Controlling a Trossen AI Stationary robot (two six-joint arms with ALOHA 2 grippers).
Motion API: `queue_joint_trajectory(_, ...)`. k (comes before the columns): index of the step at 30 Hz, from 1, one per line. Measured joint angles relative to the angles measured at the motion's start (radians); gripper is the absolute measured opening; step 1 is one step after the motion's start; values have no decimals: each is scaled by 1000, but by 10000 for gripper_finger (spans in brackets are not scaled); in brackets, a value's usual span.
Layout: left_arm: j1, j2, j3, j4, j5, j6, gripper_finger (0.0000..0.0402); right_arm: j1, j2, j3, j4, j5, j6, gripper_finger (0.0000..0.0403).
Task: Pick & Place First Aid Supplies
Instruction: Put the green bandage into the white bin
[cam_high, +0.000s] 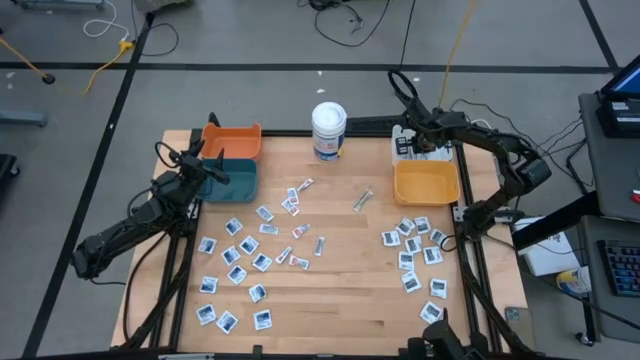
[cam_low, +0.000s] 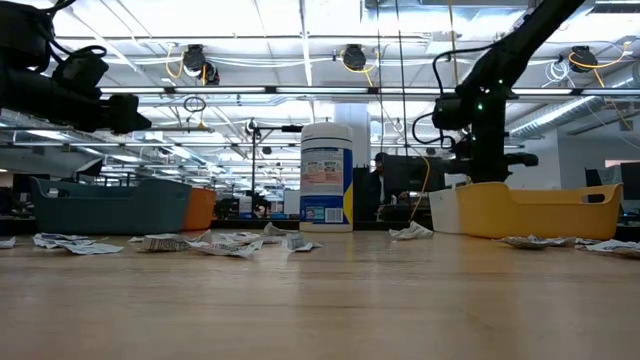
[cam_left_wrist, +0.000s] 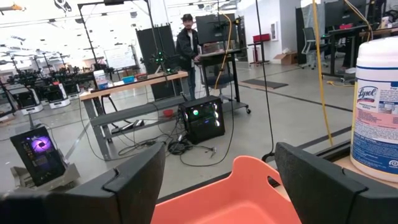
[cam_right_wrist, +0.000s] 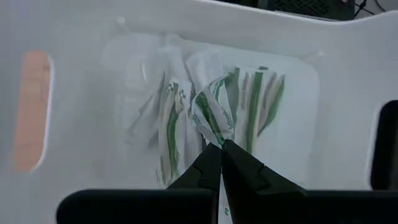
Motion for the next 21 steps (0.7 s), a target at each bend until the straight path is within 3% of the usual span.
queue_joint_trajectory(7,0,0,0,0,0,0,308,-8,0,-16,26,-23,26,27)
queue_joint_trajectory(14,0,0,0,0,0,0,308,-13,0,-16,23,-72,29,142)
queue_joint_trajectory(21,0,0,0,0,0,0,308,-13,0,41,-21,-75,-113,239)
